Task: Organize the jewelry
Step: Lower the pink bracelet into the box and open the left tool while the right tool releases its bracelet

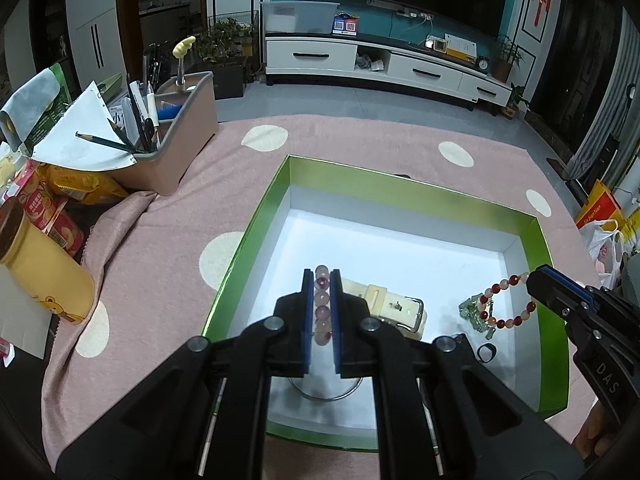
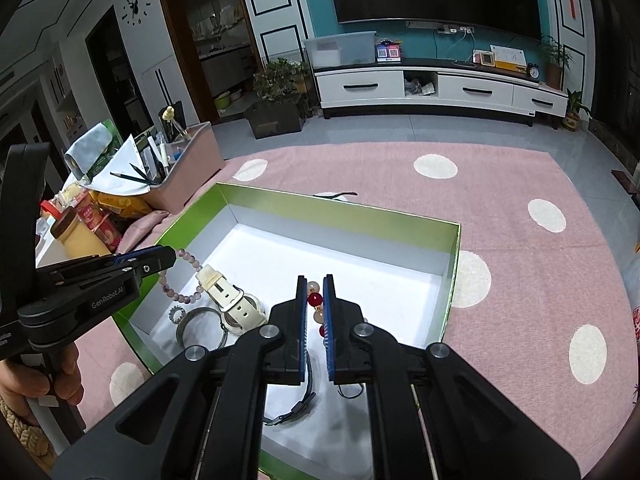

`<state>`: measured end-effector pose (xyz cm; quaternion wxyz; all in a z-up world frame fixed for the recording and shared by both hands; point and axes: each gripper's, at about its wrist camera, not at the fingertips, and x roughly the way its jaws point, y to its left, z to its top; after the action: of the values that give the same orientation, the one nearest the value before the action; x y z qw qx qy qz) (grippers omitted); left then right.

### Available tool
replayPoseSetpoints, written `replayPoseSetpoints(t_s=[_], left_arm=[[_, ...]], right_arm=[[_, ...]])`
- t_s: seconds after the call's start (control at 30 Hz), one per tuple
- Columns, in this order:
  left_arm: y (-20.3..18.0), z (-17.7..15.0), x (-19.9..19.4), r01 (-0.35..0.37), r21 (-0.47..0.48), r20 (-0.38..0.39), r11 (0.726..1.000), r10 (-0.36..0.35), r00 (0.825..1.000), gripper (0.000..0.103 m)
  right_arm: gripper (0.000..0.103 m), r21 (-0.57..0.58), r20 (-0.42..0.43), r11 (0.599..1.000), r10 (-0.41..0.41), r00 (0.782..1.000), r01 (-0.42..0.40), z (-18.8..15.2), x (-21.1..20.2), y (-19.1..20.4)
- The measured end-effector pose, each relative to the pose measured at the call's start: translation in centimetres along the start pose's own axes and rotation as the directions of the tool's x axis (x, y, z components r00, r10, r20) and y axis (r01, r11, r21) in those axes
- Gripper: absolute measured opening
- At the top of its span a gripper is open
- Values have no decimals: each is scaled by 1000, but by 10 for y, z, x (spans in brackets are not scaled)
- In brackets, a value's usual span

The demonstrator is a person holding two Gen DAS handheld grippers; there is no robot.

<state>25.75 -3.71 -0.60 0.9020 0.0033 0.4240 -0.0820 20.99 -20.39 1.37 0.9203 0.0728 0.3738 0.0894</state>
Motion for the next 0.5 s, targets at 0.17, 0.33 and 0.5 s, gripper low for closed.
replayPoseSetpoints(t_s=[0.17, 0.33, 0.5], left_arm=[[-2, 0, 6, -1, 15, -17, 1000, 1, 1000, 7], [-6, -3, 11, -4, 29, -33, 1000, 5, 999, 7], [-8, -4, 15, -5, 39, -44, 999, 6, 999, 7]], right_arm=[[7, -9, -15, 1000, -13, 1000, 13, 0, 5, 2], [7, -16, -28, 1000, -20, 999, 19, -1, 9, 3], [7, -20, -42, 1000, -23, 999, 22, -2, 13, 4]])
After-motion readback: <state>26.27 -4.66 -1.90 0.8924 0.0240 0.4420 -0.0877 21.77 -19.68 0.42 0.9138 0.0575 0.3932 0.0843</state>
